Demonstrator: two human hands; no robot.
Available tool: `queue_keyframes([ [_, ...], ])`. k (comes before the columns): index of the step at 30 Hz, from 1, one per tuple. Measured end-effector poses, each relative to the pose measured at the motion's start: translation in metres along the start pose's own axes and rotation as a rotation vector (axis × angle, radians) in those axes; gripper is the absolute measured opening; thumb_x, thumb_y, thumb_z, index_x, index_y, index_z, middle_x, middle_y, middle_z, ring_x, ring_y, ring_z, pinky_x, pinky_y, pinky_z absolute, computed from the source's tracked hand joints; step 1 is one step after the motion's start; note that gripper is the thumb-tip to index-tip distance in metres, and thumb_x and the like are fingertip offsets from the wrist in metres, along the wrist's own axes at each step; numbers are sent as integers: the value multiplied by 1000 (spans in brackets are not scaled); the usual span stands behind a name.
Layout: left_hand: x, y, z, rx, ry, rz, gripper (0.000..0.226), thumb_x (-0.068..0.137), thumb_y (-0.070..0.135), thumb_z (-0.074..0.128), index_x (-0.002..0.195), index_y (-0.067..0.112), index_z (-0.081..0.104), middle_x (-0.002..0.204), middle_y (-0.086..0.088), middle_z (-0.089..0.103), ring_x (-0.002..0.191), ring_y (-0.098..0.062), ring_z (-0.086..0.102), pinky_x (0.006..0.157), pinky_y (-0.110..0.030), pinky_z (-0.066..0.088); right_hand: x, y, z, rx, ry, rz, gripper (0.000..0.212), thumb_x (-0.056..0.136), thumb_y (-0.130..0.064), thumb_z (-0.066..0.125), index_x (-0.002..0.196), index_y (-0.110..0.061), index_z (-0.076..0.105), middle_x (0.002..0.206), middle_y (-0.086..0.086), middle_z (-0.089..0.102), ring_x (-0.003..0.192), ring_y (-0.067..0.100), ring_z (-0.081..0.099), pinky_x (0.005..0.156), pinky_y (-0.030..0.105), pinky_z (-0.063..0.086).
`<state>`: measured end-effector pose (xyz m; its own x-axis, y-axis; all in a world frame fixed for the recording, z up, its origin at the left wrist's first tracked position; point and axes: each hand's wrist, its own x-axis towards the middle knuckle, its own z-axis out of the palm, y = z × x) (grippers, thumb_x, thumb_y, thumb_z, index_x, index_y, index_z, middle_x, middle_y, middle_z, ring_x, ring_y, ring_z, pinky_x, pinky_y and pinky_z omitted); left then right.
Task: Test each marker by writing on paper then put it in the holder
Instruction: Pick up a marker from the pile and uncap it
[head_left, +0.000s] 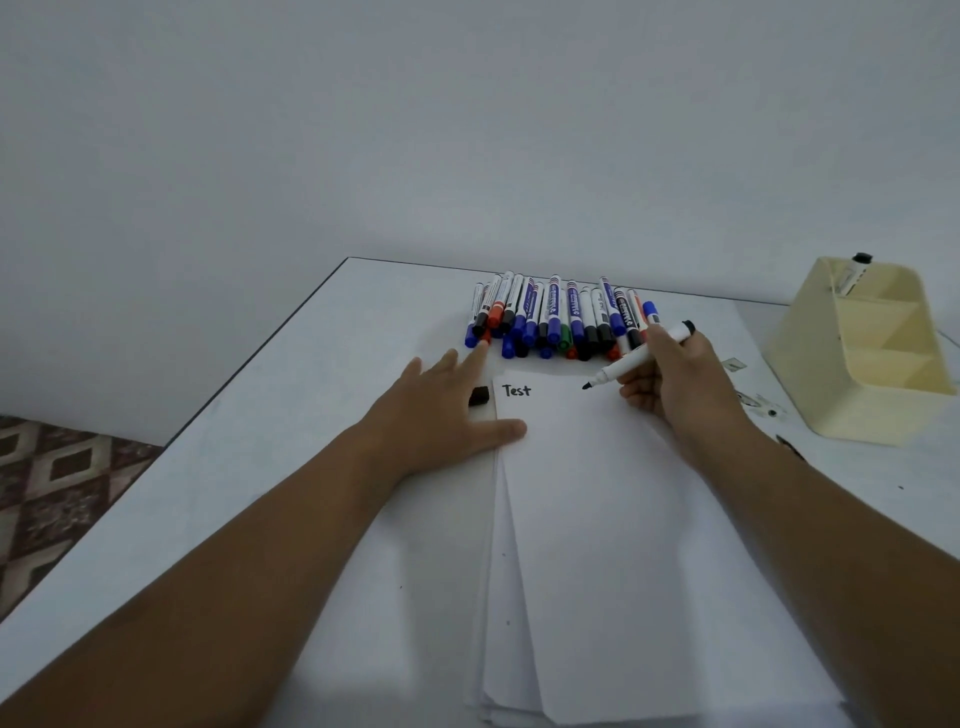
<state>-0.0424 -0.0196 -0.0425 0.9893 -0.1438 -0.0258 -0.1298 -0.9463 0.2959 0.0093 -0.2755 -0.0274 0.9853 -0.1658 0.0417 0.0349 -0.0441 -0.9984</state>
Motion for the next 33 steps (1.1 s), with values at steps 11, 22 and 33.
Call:
queue_keyframes([
  [11, 11, -18, -3, -301, -84, -62, 69, 96, 48, 41, 155, 42, 7, 164, 5, 20, 152, -28, 10, 121, -46, 16, -2, -5, -4, 145, -38, 112, 27, 106, -33, 46, 100, -10, 57, 64, 6, 68, 58, 19, 61, 60, 30, 54],
  [22, 1, -22, -9, -150, -25, 68, 47, 106, 41, 38, 153, 42, 33, 164, 9, 22, 152, -10, 15, 118, -24, 11, 0, -16, 2, 139, -3, 194, 27, 104, -34, 51, 106, -9, 61, 80, 13, 67, 60, 19, 61, 59, 30, 56],
  [33, 0, -12, -7, -219, 162, -23, 21, 91, 50, 55, 100, 32, 57, 102, 11, 65, 89, -7, 59, 79, -31, 51, -15, -22, 49, 128, -115, 33, 16, 101, -30, 55, 103, -14, 56, 85, 16, 66, 62, 22, 59, 62, 34, 56],
])
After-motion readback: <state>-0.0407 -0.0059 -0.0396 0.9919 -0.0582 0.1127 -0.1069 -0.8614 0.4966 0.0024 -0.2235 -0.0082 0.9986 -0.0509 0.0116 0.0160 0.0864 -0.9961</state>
